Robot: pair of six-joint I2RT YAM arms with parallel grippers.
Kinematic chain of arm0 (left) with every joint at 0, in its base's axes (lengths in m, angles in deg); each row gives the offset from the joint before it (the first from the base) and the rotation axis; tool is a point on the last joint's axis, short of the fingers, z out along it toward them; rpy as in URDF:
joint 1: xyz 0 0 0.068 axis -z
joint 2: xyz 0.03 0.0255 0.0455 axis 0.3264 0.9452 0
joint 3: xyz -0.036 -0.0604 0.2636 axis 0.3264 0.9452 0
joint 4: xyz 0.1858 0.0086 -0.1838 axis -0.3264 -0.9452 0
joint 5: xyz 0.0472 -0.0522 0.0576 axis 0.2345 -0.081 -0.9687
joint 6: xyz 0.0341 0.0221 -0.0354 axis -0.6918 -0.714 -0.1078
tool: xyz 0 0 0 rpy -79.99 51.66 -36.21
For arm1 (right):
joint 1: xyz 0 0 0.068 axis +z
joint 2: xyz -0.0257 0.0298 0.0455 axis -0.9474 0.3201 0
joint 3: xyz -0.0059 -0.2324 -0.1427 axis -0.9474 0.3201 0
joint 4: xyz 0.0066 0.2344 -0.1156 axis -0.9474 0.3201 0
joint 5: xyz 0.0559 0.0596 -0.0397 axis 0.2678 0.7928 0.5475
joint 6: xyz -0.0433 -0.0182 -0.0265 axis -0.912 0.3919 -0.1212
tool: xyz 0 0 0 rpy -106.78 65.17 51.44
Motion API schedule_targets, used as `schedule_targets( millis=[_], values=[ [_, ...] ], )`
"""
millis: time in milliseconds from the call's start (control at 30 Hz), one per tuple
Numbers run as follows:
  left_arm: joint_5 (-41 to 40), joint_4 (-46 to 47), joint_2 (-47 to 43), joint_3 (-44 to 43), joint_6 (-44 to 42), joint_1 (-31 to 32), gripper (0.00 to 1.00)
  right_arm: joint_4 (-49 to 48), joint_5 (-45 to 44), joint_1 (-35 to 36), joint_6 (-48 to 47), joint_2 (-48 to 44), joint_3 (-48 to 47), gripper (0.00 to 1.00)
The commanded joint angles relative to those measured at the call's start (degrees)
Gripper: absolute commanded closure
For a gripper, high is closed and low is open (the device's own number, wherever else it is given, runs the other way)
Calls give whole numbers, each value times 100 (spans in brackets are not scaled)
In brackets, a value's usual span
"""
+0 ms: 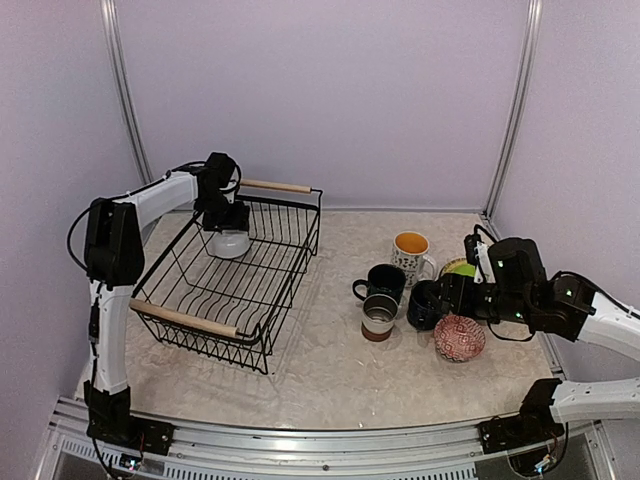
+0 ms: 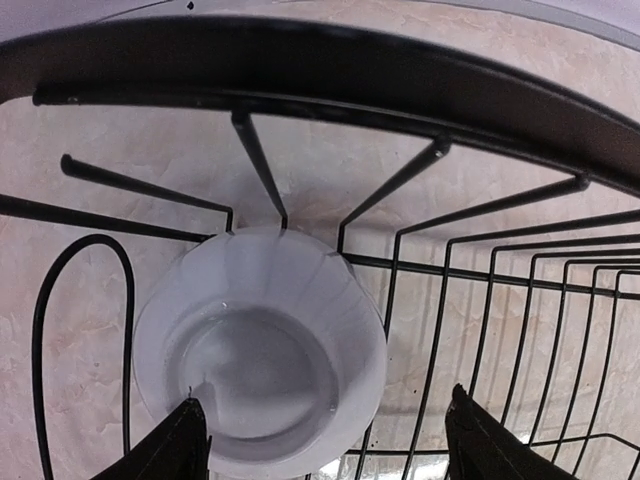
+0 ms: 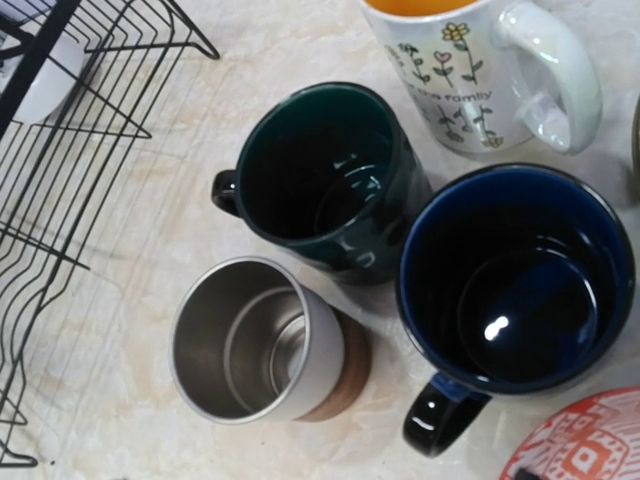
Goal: Unload the mixed dishes from the dish rack
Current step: Move the bowl to the dish rack.
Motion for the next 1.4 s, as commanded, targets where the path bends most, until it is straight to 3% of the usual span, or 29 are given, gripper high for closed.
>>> schedule_targets(
  millis=[0,233,700,1233,1367],
  values=[
    [132,-286,209,-20,-4,76,24,-100,-25,-21,52,56,35,21],
    [499,-403,-8,474,391,328,32,-213,31,-25,35,150,-2,21],
    [1328,-601,-1271,1976,1033,866,34,-229,5,-19,123,-28,134,20],
    [1662,-580,-2555,2348,1301,461,1,-389,124,-13,80,375,34,20],
    [1407,-595,-2638,2526,1350,206,1,-411,103,-12,62,357,33,20]
  ],
)
